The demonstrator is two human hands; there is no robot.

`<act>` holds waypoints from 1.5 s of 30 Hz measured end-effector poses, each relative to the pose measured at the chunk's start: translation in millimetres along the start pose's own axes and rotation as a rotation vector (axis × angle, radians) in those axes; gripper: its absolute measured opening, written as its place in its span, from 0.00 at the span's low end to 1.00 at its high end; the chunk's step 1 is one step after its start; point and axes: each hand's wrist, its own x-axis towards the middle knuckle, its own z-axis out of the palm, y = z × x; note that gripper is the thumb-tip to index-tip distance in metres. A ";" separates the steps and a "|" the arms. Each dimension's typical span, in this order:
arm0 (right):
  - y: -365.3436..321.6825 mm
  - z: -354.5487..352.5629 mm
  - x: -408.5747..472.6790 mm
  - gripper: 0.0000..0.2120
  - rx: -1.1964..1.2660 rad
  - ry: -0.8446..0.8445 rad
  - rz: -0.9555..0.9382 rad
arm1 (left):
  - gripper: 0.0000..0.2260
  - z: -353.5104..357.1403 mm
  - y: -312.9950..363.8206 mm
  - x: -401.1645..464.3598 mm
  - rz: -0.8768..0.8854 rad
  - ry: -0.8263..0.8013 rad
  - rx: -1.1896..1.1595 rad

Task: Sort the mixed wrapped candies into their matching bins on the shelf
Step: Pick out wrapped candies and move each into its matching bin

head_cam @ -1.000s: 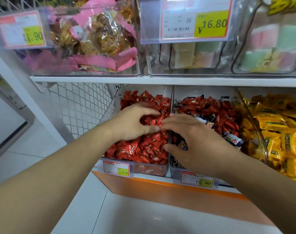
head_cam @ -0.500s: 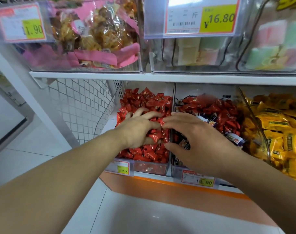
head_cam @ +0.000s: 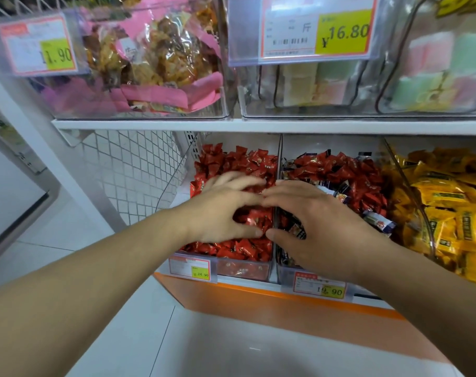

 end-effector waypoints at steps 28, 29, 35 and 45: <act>0.4 0.2 0.7 0.24 -0.005 -0.004 -0.009 | 0.12 7.2 -7.6 -12.5 0.034 -0.040 -0.079; 0.2 0.5 0.7 0.25 -0.010 -0.002 -0.008 | 0.15 9.5 -7.3 -15.0 0.059 -0.097 -0.030; 0.7 2.1 0.2 0.26 -0.015 -0.002 -0.005 | 0.17 14.8 -13.1 -3.2 0.060 -0.106 0.048; 1.1 0.3 0.2 0.25 -0.008 -0.012 -0.015 | 0.12 13.2 -22.8 10.4 -0.093 0.066 -0.001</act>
